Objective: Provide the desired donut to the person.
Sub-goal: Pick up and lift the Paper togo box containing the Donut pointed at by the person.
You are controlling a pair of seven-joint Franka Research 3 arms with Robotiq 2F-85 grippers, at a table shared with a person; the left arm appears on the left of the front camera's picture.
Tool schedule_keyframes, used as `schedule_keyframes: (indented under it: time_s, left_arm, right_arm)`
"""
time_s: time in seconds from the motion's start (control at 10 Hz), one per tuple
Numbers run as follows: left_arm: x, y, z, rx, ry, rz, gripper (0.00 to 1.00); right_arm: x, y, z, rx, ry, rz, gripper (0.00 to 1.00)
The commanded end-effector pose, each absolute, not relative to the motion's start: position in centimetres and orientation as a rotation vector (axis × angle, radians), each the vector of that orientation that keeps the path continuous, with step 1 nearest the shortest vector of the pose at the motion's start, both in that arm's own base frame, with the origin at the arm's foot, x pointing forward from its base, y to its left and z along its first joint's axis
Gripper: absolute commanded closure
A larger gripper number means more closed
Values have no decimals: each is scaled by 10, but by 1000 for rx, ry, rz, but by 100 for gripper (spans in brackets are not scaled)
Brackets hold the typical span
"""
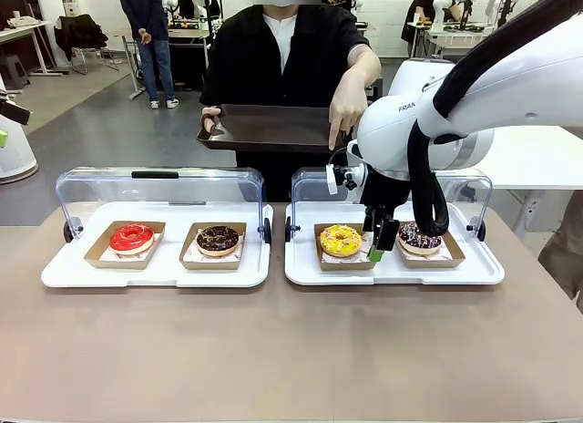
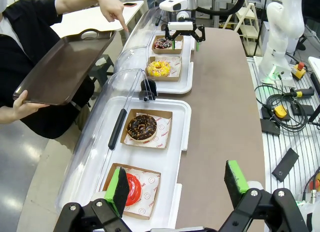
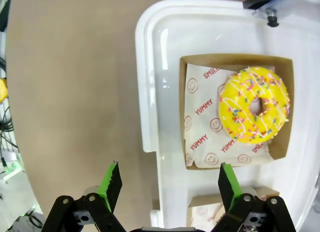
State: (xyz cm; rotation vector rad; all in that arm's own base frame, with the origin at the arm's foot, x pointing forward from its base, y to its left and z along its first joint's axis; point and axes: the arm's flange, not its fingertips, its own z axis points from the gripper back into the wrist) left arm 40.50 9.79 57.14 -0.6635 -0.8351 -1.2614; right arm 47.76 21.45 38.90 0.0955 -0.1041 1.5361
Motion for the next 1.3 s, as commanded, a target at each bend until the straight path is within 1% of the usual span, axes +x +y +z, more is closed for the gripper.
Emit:
schedule_keyframes:
  time_s: [0.0, 0.6, 1.2]
  left_arm:
    - [405, 98, 573, -671, -847, -1266, 0]
    - [405, 98, 573, -671, -847, -1266, 0]
    - [405, 98, 573, -671, -847, -1266, 0]
  right_arm:
    - [489, 215, 379, 66, -107, 1538, 0]
    - [496, 219, 352, 67, -65, 1542, 0]
    - [505, 216, 335, 49, -78, 1539, 0]
